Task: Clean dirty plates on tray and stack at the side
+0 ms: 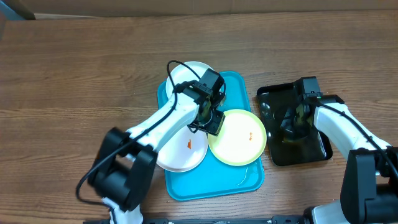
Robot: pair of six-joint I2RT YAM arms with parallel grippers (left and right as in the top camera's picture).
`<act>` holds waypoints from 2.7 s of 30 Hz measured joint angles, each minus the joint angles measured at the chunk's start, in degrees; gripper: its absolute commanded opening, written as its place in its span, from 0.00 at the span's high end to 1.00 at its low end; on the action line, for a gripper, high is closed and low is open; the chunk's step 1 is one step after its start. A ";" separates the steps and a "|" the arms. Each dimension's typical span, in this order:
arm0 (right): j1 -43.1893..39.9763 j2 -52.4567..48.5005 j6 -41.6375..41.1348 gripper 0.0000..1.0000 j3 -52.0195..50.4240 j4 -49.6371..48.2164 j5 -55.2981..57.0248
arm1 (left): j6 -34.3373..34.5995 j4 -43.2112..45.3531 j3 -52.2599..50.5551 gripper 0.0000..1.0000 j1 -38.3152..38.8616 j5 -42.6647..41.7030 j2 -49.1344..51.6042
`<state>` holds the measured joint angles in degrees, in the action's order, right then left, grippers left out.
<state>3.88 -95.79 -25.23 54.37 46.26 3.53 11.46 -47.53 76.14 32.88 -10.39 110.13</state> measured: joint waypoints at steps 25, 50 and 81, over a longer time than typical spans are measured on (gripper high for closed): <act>1.49 11.37 5.62 0.96 4.11 9.92 -10.32 | -1.84 4.09 0.74 0.96 -2.27 -6.03 5.70; 27.30 -2.19 -9.14 0.96 4.61 -0.35 -6.40 | -1.31 4.55 0.74 0.96 -3.30 -9.84 6.23; 17.35 2.62 -20.57 0.96 10.60 16.50 5.62 | 0.37 1.62 0.85 0.96 -5.62 -10.38 6.27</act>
<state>21.23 -93.17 -45.80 64.97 62.76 9.15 11.84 -45.91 76.99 27.27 -20.78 116.40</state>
